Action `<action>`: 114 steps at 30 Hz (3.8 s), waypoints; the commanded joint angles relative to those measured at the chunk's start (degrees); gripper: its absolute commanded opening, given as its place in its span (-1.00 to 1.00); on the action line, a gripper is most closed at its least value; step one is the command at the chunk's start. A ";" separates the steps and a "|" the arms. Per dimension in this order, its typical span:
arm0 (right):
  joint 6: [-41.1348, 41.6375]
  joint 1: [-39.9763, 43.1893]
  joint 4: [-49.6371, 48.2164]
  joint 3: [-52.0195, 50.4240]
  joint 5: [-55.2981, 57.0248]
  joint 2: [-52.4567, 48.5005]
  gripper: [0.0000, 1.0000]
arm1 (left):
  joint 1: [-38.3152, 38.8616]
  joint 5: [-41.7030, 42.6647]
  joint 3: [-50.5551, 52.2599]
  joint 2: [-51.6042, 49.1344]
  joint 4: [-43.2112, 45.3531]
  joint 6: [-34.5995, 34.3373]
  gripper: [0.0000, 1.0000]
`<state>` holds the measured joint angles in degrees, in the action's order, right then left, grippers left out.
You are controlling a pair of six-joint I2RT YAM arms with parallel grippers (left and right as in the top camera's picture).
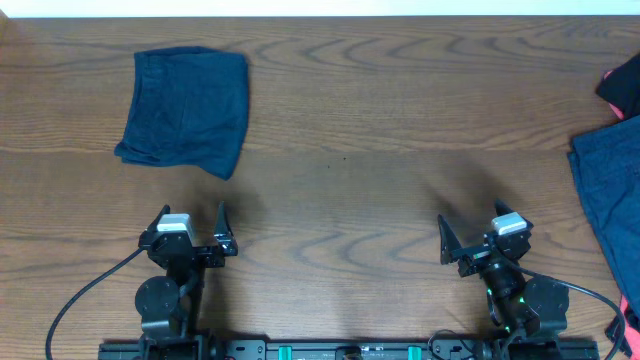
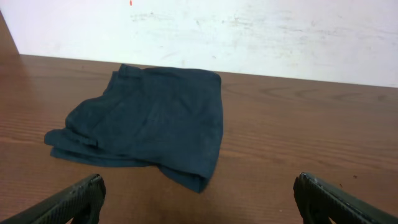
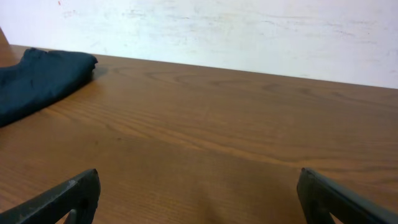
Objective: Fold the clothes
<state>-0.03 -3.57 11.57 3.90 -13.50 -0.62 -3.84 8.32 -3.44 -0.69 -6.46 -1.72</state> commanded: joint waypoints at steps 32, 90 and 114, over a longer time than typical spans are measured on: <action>0.83 0.13 -0.04 -0.22 -0.44 0.31 0.99 | 0.28 -0.24 1.53 0.46 -0.48 -0.68 0.96; 12.61 7.32 23.69 60.81 2.93 -76.17 0.98 | 0.28 11.56 -52.85 -57.72 -44.72 -5.51 0.96; 15.58 27.10 18.43 69.59 34.14 -109.26 0.93 | 0.28 12.24 -52.85 -57.44 -47.93 -9.55 0.96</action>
<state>16.80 22.92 30.70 73.30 15.31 -107.90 -3.84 19.79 -55.02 -58.59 -53.89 -10.72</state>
